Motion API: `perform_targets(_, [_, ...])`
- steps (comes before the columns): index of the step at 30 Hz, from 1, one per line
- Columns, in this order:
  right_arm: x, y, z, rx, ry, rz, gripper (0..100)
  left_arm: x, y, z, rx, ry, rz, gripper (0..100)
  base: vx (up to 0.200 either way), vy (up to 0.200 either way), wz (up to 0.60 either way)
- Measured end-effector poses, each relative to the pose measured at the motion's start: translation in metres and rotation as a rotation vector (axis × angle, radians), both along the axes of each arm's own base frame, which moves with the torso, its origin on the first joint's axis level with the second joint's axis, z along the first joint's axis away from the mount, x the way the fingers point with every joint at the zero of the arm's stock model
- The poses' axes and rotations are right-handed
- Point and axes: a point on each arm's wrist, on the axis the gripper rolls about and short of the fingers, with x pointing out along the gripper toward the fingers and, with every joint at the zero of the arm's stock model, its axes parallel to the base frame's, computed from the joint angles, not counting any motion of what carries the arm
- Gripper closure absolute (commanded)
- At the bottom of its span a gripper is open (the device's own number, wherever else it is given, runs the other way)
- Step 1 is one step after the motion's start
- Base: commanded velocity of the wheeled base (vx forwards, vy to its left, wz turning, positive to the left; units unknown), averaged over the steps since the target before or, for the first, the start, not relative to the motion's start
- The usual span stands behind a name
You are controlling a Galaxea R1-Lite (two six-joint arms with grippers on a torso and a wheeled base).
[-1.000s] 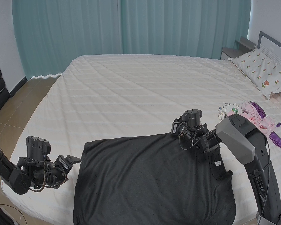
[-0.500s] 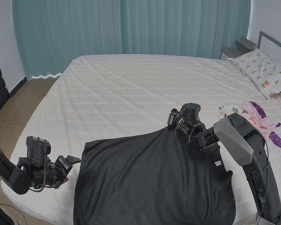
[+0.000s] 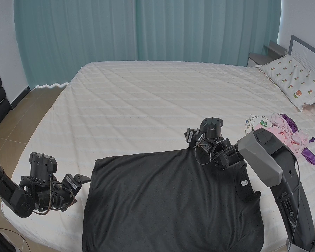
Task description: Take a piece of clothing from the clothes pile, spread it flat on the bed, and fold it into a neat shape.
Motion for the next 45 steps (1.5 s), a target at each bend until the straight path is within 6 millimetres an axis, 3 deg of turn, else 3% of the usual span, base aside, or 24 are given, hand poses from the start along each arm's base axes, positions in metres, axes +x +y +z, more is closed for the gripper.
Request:
perform_targets(6, [-0.008, -0.002, 0.001, -0.009, 0.021, 0.007, 0, 0.002, 0.000, 0.004, -0.001, -0.019, 0.002, 0, 0.000, 0.000, 0.00])
perform_targets(13, [-0.015, -0.030, 0.019, 0.012, 0.038, -0.038, 0, 0.020, -0.003, 0.023, -0.008, -0.118, 0.000, 0, 0.000, 0.000, 0.00])
perform_targets(18, [-0.022, -0.058, 0.026, 0.055, 0.081, -0.073, 0, 0.045, -0.004, 0.038, 0.023, -0.189, -0.019, 0, 0.000, 0.000, 0.00])
perform_targets(23, [-0.035, -0.088, 0.025, 0.078, 0.143, -0.106, 0, 0.083, -0.008, 0.044, 0.061, -0.229, -0.045, 0, 0.000, 0.000, 0.00])
perform_targets(29, [-0.049, -0.120, 0.026, 0.097, 0.177, -0.158, 0, 0.131, -0.013, 0.022, 0.112, -0.215, -0.082, 0, 0.000, 0.000, 0.00])
perform_targets(35, [-0.061, -0.139, 0.023, 0.108, 0.171, -0.190, 0, 0.161, -0.014, -0.007, 0.165, -0.192, -0.109, 0, 0.000, 0.000, 0.00])
perform_targets(45, [-0.065, -0.144, 0.023, 0.109, 0.182, -0.194, 0, 0.174, -0.007, -0.039, 0.224, -0.144, -0.139, 0, 0.000, 0.000, 0.00])
